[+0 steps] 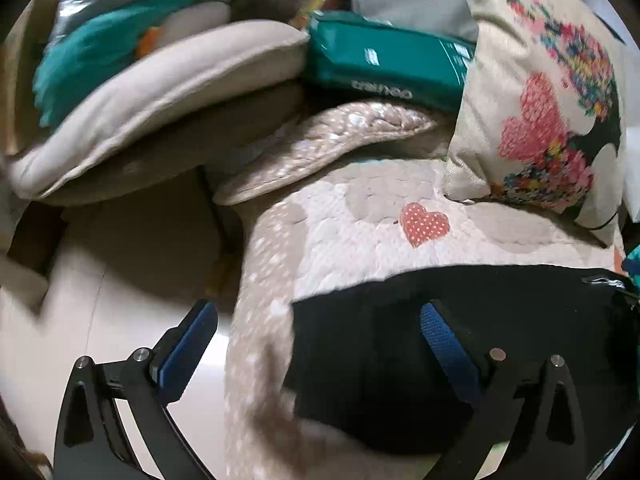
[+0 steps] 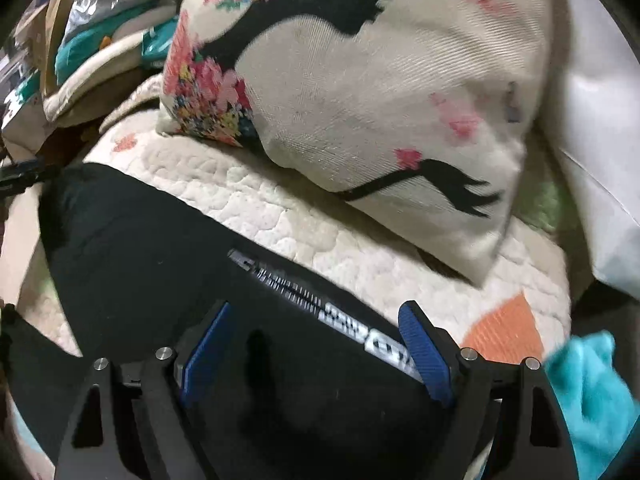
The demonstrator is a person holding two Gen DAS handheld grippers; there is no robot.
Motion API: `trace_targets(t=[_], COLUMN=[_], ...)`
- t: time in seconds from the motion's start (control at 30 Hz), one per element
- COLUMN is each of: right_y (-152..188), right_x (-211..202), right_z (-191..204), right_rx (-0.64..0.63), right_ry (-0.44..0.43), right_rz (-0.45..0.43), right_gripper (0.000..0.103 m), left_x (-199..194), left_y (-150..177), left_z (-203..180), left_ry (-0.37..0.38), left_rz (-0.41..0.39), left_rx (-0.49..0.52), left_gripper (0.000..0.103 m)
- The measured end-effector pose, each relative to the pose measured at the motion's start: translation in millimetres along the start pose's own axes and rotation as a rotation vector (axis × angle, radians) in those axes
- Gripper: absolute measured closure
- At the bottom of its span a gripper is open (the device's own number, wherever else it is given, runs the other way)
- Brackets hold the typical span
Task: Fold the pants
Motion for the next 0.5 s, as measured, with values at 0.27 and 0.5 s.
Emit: trace_targets(t=[0.27,0.5], right_y=[-9.8,-4.8], right_x=[44.9,51.1], right_z=[-3.1,-7.4], right_rx=[-0.057,0.027], right_ry=[-0.020,-0.068], right_rz=[0.070,0.066], right_gripper=[0.009,0.000], left_x=[45.4,51.0], left_y=[-3.2,5.5], left_z=[-2.6,-2.1], left_ry=[0.053,0.143], left_rz=[0.024,0.100], left_rx=[-0.034,-0.123], left_gripper=[0.000,0.006])
Point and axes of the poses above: each gripper's, at about its wrist camera, not at the fingertips, and x roughly the way its jaws point, z to its left, y to its underside, the point moved 10 cm from there along x, roughly the way its jaws point, and after that the axes turned 15 degrees about x, right-handed, at the moved point
